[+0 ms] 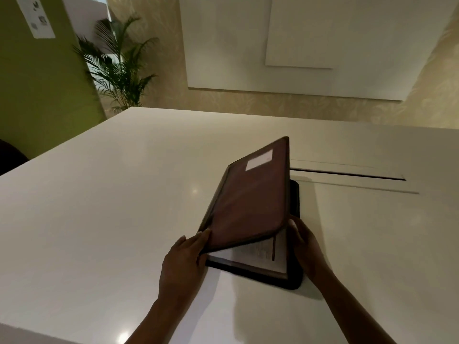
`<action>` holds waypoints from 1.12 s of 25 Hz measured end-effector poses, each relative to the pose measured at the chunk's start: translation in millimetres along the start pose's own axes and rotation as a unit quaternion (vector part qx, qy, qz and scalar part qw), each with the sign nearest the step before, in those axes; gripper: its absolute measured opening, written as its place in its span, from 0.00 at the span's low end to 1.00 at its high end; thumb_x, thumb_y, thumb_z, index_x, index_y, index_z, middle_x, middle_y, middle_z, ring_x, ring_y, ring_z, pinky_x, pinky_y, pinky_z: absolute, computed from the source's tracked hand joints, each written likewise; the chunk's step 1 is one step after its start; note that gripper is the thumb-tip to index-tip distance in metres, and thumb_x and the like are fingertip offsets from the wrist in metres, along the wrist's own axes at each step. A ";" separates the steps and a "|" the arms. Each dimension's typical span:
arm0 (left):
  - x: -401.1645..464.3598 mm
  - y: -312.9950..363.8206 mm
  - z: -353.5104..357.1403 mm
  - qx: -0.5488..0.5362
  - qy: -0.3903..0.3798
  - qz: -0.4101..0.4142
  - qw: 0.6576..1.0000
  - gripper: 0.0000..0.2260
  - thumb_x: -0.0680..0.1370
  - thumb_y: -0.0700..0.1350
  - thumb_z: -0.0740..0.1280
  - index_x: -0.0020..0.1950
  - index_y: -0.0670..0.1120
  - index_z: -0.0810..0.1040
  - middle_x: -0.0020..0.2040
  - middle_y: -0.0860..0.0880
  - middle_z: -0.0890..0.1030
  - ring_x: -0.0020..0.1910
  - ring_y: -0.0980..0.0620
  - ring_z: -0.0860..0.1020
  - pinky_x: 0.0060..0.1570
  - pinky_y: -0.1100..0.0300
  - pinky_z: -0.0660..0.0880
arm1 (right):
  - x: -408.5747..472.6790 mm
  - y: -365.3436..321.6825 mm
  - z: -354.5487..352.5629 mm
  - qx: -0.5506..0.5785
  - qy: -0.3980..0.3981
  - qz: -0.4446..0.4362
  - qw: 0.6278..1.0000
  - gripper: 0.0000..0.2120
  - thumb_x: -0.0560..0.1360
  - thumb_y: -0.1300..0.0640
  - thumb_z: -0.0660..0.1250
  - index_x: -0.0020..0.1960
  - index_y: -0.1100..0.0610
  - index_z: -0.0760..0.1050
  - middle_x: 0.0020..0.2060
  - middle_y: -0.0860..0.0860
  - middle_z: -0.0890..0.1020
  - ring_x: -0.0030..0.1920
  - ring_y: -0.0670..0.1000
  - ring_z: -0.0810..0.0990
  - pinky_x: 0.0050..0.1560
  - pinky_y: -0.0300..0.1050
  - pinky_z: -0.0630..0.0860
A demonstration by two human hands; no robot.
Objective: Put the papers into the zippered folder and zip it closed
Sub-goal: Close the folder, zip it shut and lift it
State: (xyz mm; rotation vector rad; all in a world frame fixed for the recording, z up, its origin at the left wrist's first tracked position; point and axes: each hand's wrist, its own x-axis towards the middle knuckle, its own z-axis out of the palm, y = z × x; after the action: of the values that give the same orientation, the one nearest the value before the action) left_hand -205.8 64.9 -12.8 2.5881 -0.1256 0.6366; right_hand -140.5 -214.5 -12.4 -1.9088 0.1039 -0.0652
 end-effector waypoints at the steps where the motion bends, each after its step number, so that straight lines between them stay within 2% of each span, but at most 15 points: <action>1: -1.0 0.5 1.6 0.014 0.001 0.014 1.000 0.26 0.68 0.35 0.74 0.65 0.49 0.79 0.57 0.51 0.84 0.52 0.45 0.83 0.55 0.50 0.78 | -8.4 -1.8 -1.8 0.045 0.007 0.002 0.999 0.21 0.78 0.39 0.54 0.67 0.43 0.73 0.63 0.48 0.79 0.63 0.48 0.77 0.58 0.44 0.75; 3: -2.6 0.6 4.5 0.048 0.015 0.040 0.998 0.26 0.66 0.35 0.76 0.62 0.48 0.81 0.57 0.50 0.84 0.53 0.46 0.83 0.56 0.49 0.76 | -21.7 -5.2 -2.6 0.082 0.022 0.012 0.996 0.14 0.81 0.42 0.52 0.57 0.36 0.77 0.53 0.40 0.83 0.54 0.38 0.80 0.47 0.31 0.75; 5: -3.4 0.4 6.6 0.076 0.030 0.056 0.995 0.26 0.62 0.34 0.77 0.59 0.47 0.83 0.55 0.49 0.84 0.51 0.46 0.84 0.52 0.49 0.78 | -31.8 -6.0 -1.8 0.090 0.040 0.007 0.995 0.18 0.83 0.44 0.51 0.51 0.31 0.78 0.47 0.34 0.83 0.48 0.33 0.80 0.41 0.24 0.74; 6: -3.7 0.6 6.8 0.082 0.034 0.055 0.995 0.26 0.61 0.34 0.78 0.58 0.47 0.83 0.54 0.49 0.85 0.50 0.45 0.84 0.50 0.49 0.79 | -36.8 -7.1 -1.1 0.099 0.052 0.002 0.994 0.18 0.82 0.43 0.50 0.51 0.31 0.78 0.47 0.33 0.83 0.48 0.33 0.80 0.42 0.24 0.74; 9: -3.3 -1.5 6.8 0.066 0.020 0.040 0.997 0.24 0.62 0.34 0.77 0.57 0.47 0.83 0.53 0.50 0.85 0.47 0.45 0.84 0.48 0.49 0.80 | -45.0 -2.8 -0.2 0.138 0.068 -0.027 0.988 0.19 0.82 0.41 0.50 0.64 0.41 0.75 0.57 0.42 0.82 0.56 0.41 0.81 0.54 0.39 0.77; 11: -3.1 -6.2 5.1 0.036 -0.005 0.025 0.999 0.23 0.65 0.37 0.77 0.59 0.48 0.82 0.54 0.51 0.85 0.49 0.48 0.84 0.47 0.52 0.79 | -48.6 -1.4 0.4 0.134 0.076 -0.040 0.987 0.17 0.81 0.42 0.54 0.66 0.42 0.73 0.58 0.40 0.81 0.58 0.41 0.80 0.54 0.38 0.78; 13: -2.9 -12.7 0.8 0.005 -0.032 0.002 0.999 0.22 0.68 0.45 0.76 0.62 0.52 0.80 0.59 0.55 0.82 0.54 0.53 0.82 0.51 0.59 0.76 | -51.8 0.8 2.9 0.116 0.084 -0.043 0.989 0.17 0.79 0.45 0.60 0.67 0.42 0.71 0.59 0.39 0.80 0.59 0.42 0.79 0.53 0.37 0.79; 16: -2.2 -23.9 -4.1 -0.048 -0.069 -0.035 0.996 0.25 0.69 0.56 0.74 0.66 0.59 0.76 0.63 0.62 0.77 0.62 0.60 0.76 0.59 0.67 0.69 | -55.3 6.1 4.8 0.058 0.116 -0.027 0.991 0.25 0.78 0.53 0.65 0.73 0.50 0.65 0.67 0.48 0.75 0.65 0.49 0.75 0.63 0.52 0.76; 17: -1.4 -27.5 -6.0 -0.063 -0.080 -0.042 0.994 0.26 0.69 0.58 0.74 0.66 0.60 0.75 0.64 0.64 0.77 0.63 0.62 0.75 0.61 0.68 0.68 | -55.8 6.4 5.8 0.038 0.126 -0.018 0.991 0.26 0.78 0.55 0.66 0.74 0.52 0.63 0.69 0.50 0.74 0.66 0.50 0.74 0.65 0.54 0.74; 21: 4.6 -39.9 -14.9 -0.060 -0.107 -0.014 0.992 0.27 0.67 0.62 0.74 0.66 0.63 0.74 0.62 0.68 0.76 0.62 0.65 0.73 0.56 0.73 0.65 | -62.4 8.1 11.6 -0.090 0.167 -0.042 0.981 0.24 0.77 0.58 0.66 0.73 0.53 0.67 0.68 0.50 0.74 0.68 0.51 0.72 0.66 0.47 0.69; 24: 8.3 -48.3 -21.3 -0.086 -0.131 -0.004 0.988 0.27 0.66 0.61 0.75 0.65 0.65 0.74 0.61 0.71 0.73 0.61 0.70 0.70 0.57 0.72 0.65 | -67.5 8.5 17.6 -0.155 0.191 -0.056 0.968 0.21 0.77 0.60 0.67 0.69 0.57 0.72 0.69 0.54 0.74 0.70 0.54 0.70 0.70 0.49 0.65; 28: 5.8 -63.1 -28.2 -0.094 -0.117 -0.003 0.989 0.22 0.66 0.58 0.75 0.60 0.63 0.77 0.53 0.71 0.77 0.51 0.69 0.75 0.48 0.73 0.68 | -76.8 9.0 31.1 -0.237 0.207 -0.093 0.945 0.14 0.77 0.64 0.66 0.62 0.58 0.78 0.66 0.55 0.77 0.72 0.57 0.67 0.70 0.46 0.60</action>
State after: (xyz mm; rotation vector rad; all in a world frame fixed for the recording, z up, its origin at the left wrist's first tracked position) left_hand -200.1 133.9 -14.6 2.4699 -0.2413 0.2993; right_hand -214.3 -180.3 -30.8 -2.3575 0.2395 -0.6205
